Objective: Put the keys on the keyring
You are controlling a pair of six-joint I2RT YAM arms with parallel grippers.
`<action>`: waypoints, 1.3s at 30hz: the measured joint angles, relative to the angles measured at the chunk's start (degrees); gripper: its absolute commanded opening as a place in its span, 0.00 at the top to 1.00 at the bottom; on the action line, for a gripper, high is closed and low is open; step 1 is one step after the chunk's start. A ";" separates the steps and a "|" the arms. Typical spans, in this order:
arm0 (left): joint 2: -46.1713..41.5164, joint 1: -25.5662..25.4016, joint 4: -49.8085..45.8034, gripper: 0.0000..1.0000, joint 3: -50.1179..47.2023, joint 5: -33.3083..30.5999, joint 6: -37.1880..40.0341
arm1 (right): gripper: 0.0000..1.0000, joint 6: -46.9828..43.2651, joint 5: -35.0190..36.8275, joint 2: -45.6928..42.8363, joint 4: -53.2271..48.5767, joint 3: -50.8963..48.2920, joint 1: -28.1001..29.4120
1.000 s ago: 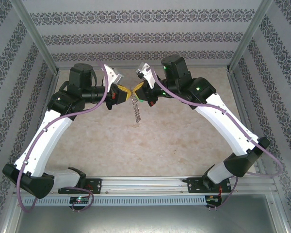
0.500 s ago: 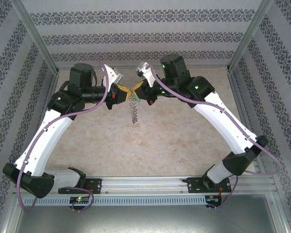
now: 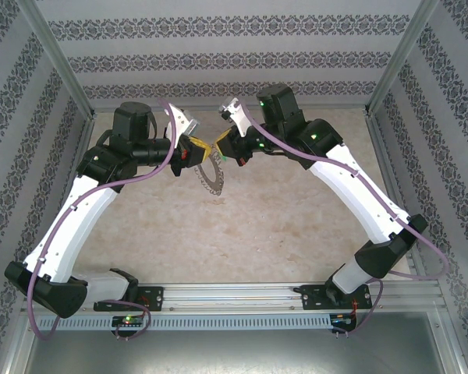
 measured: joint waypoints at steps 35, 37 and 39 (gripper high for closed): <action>-0.13 -0.85 -1.09 1.00 1.01 0.09 1.62 | 0.31 -0.39 -9.33 -3.37 1.92 -1.46 -5.31; -0.13 -0.85 -1.31 1.00 1.18 0.11 1.99 | 0.24 -0.28 -11.47 -3.63 2.12 -1.46 -5.66; -0.15 -0.85 -1.42 1.00 1.18 0.09 2.14 | 0.18 -0.02 -13.11 -3.67 2.14 -1.46 -6.01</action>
